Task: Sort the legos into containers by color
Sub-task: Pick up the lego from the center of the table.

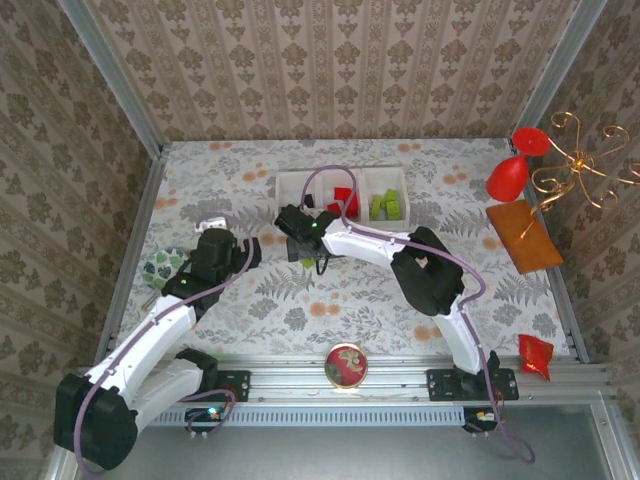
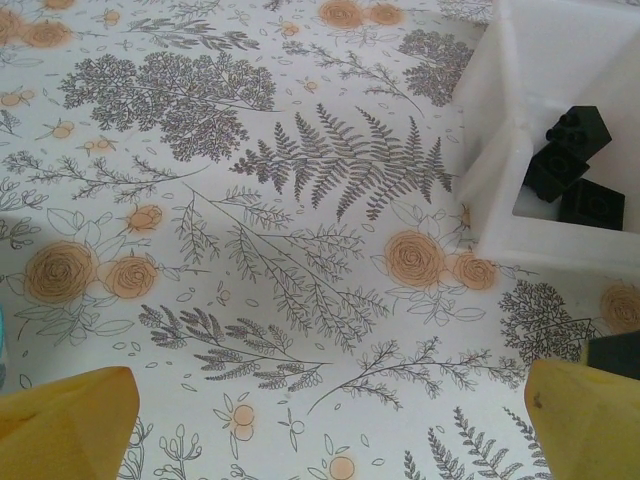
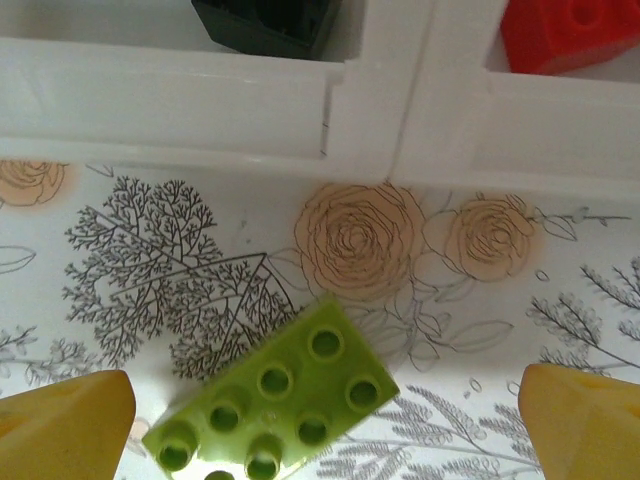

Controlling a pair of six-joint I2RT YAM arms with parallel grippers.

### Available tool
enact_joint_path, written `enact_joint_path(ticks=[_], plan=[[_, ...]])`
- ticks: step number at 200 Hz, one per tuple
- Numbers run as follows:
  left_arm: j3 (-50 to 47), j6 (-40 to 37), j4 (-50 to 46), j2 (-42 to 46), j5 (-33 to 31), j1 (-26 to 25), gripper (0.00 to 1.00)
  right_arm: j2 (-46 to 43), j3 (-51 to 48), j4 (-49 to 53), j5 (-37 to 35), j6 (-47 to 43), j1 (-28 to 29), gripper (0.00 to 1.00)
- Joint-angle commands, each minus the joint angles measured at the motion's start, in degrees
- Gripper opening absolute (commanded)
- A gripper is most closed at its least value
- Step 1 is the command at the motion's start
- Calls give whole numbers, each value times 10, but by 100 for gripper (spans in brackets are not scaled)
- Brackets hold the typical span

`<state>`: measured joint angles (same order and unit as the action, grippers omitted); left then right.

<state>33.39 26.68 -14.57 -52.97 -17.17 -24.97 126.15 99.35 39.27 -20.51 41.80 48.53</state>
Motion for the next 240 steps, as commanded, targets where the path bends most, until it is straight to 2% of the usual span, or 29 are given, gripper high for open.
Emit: enact_joint_path(ticks=[1,55,105,157,199,240], plan=[[-9,12,-7,8,10,5,100,25,31,37,-31,-6,-3,100],[-14,14,-5,8,16,8,100,36,25,53,-22,-2,-9,99],[-14,15,-1,3,22,11,100,23,-9,53,-5,1,-13,94],[-15,19,3,0,27,12,100,-27,-73,15,23,1,-14,68],[-13,19,4,-2,30,13,100,-15,-76,2,45,-12,-18,48],[-15,21,2,-2,30,13,100,-9,-80,-3,63,-16,-19,36]])
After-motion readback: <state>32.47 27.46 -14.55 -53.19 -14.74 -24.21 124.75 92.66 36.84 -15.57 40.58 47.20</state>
